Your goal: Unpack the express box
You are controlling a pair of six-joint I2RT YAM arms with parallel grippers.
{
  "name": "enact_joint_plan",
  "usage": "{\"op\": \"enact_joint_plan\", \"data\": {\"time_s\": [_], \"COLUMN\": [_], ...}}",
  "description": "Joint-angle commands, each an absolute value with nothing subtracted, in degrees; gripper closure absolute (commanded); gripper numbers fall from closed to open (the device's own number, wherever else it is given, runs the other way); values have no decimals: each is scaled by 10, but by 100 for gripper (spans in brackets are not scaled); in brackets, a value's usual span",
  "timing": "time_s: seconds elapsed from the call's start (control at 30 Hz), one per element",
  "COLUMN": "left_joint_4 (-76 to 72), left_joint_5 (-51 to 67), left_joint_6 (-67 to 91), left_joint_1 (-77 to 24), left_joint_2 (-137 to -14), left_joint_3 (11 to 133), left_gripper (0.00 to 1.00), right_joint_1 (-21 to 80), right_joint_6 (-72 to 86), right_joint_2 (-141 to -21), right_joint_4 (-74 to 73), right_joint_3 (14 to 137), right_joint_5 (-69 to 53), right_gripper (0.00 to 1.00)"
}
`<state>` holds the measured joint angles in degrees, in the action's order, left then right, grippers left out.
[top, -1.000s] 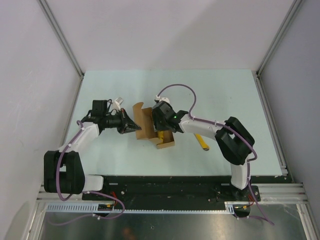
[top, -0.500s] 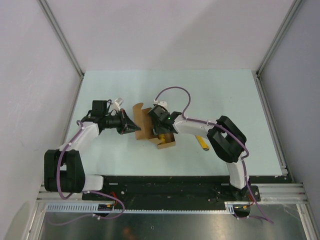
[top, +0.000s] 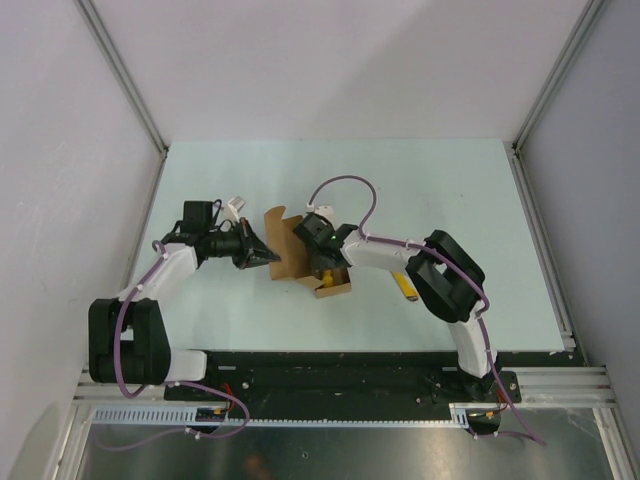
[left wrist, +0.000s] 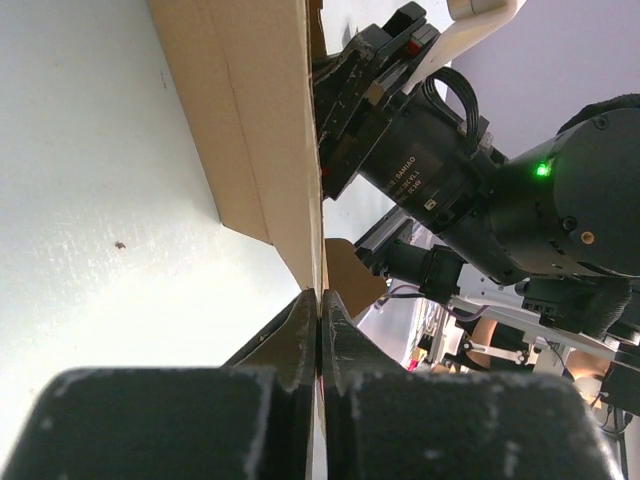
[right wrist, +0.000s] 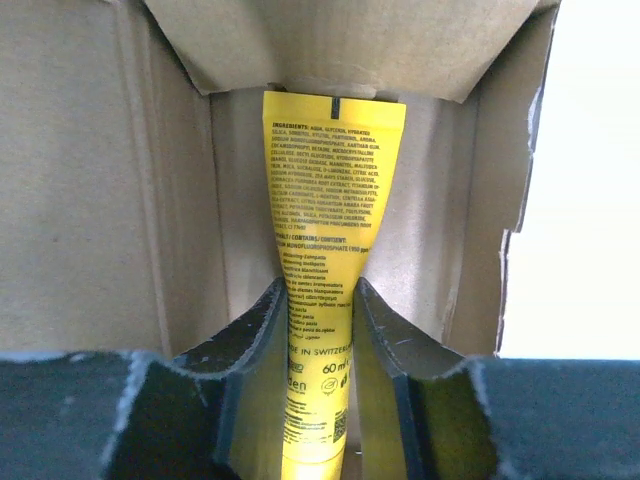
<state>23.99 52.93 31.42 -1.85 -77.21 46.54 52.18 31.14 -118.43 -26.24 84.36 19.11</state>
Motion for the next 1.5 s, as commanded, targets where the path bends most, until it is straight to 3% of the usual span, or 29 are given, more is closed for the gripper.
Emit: {"op": "enact_joint_plan", "data": {"time_s": [0.0,0.43,0.8,1.13,1.27,1.47], "left_joint_4": [238,239,257,360,367,366], "left_joint_5": [529,492,473,469,469,489], "left_joint_6": [293,296,289,186,175,178], "left_joint_1": [-14,-14,-14,-2,-2,-2], "left_joint_2": [-774,-773,-782,-825,-832,-842], "left_joint_3": [468,490,528,599,611,623], "left_gripper": [100,95,95,92,89,83], "right_joint_1": [525,474,339,247,235,213], "right_joint_6": [303,289,304,203,178,156], "right_joint_2": [-1188,-1039,-872,-891,-928,-975], "right_joint_4": [-265,-250,-282,-304,-308,-275], "right_joint_3": [874,914,783,659,652,652], "right_joint_5": [214,209,195,190,228,194], "right_gripper": [72,73,71,70,69,64]}}
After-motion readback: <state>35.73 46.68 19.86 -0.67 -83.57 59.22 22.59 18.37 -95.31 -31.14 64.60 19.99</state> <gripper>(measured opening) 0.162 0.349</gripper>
